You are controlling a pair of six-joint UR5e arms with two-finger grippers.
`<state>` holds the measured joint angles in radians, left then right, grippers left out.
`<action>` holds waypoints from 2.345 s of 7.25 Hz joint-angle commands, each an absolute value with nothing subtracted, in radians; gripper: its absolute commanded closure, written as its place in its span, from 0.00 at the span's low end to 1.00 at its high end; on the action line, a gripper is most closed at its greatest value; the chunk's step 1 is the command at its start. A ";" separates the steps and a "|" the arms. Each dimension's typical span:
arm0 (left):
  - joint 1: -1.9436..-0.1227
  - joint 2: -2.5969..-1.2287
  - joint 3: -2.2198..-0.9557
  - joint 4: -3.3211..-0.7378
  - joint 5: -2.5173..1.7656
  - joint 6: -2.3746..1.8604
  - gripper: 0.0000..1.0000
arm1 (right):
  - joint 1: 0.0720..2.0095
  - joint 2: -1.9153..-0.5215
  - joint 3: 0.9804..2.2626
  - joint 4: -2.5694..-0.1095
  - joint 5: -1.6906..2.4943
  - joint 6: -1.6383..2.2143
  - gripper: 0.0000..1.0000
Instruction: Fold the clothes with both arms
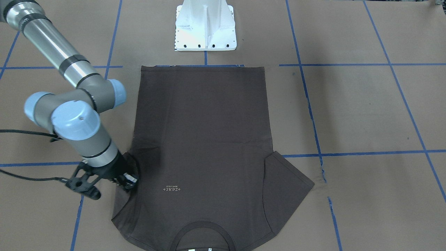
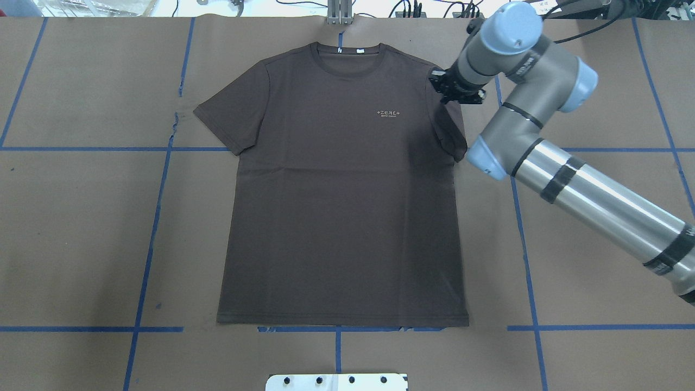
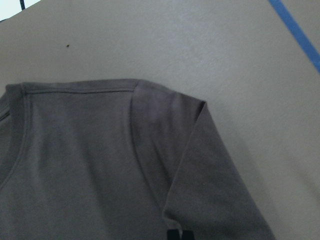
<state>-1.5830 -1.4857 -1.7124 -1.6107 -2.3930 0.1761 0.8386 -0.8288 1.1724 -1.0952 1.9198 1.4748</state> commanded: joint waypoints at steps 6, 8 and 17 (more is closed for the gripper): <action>-1.583 -1.485 -1.717 -1.611 -2.410 0.175 0.00 | 0.795 -0.706 1.020 -1.094 1.821 1.528 0.56; -1.583 -1.486 -1.726 -1.612 -2.471 0.172 0.00 | 0.750 -0.707 1.061 -1.089 1.770 1.528 0.00; -1.212 -1.915 -1.447 -1.953 -2.480 -0.585 0.00 | 0.764 -1.038 1.876 -1.410 1.944 1.542 0.00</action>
